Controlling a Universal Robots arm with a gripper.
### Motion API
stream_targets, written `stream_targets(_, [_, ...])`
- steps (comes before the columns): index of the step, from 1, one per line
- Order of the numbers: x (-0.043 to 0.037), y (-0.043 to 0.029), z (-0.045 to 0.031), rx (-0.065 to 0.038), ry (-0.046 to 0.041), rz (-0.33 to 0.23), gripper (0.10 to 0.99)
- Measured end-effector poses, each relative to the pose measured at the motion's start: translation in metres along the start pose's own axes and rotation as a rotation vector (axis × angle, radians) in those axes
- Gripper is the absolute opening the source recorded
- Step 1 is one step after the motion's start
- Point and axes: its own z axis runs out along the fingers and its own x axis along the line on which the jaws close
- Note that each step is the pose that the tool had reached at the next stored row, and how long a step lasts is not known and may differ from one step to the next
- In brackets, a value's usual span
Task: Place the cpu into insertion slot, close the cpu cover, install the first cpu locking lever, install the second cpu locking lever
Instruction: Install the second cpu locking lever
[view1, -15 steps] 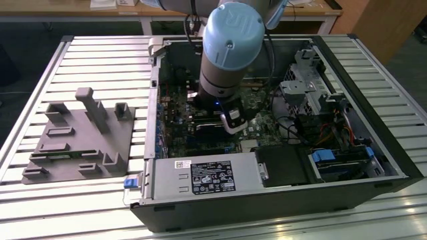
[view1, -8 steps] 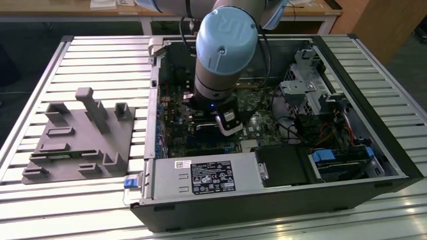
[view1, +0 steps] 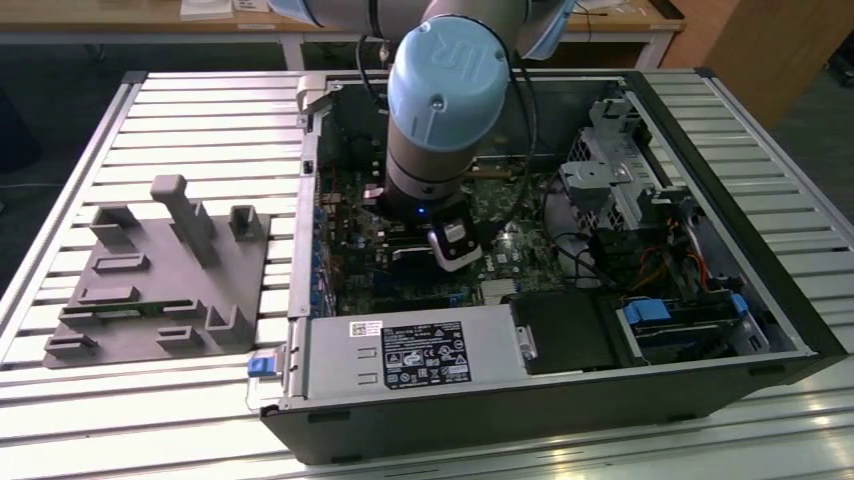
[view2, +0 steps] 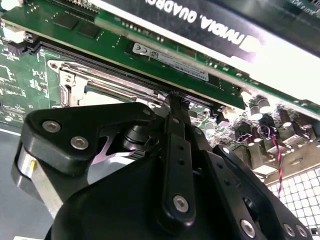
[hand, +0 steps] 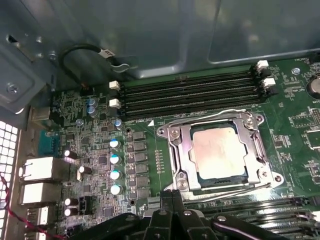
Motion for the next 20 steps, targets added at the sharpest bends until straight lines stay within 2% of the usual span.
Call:
stream_targets(6, [0.0002,0.0019,0.0032,0.000,0.0000,0.000,0.106])
stream_targets(14, [0.0000,0.0009,0.0065,0.000,0.0000,0.000,0.106])
stream_targets(16, [0.0000,0.0016,0.0052,0.000,-0.0004,0.000,0.106])
stream_targets(20, [0.0007,0.0047,-0.0026,0.000,-0.0002,0.000,0.106])
